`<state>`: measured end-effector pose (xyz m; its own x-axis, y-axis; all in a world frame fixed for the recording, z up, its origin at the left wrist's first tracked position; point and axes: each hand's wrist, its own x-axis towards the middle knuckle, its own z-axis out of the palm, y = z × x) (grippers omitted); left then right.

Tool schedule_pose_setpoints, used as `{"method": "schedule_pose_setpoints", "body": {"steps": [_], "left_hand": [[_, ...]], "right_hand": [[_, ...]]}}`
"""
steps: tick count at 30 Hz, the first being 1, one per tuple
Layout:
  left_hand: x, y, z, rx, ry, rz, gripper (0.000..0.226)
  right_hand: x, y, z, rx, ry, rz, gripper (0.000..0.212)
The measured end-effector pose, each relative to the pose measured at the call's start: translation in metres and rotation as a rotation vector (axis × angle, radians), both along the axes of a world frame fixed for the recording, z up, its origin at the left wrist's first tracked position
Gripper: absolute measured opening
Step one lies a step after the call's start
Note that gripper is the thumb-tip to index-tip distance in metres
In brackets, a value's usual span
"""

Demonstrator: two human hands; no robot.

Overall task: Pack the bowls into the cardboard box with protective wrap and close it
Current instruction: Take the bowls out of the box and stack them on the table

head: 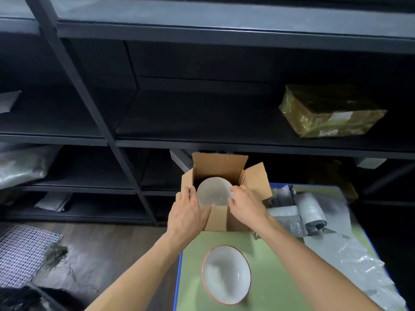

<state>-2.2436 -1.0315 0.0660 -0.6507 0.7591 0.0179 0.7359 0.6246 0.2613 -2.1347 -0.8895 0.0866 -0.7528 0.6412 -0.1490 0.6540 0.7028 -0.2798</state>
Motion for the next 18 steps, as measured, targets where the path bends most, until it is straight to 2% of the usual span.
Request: {"method": "schedule_pose_setpoints", "body": {"steps": [5,10,15,18], "left_hand": [[0.004,0.0,0.0,-0.018,0.003,0.023,0.073],[0.002,0.0,0.0,0.0,-0.009,0.028,0.071],[-0.002,0.002,0.0,0.006,-0.054,0.051,0.071],[-0.003,0.001,-0.002,0.007,-0.053,0.053,0.072]], "right_hand": [[-0.024,0.012,-0.003,-0.001,-0.185,0.023,0.031],[-0.046,0.021,-0.012,-0.037,-0.255,-0.052,0.037],[-0.054,0.023,-0.019,-0.022,-0.261,-0.091,0.062],[-0.055,0.023,-0.018,-0.062,-0.225,-0.11,0.062]]}}
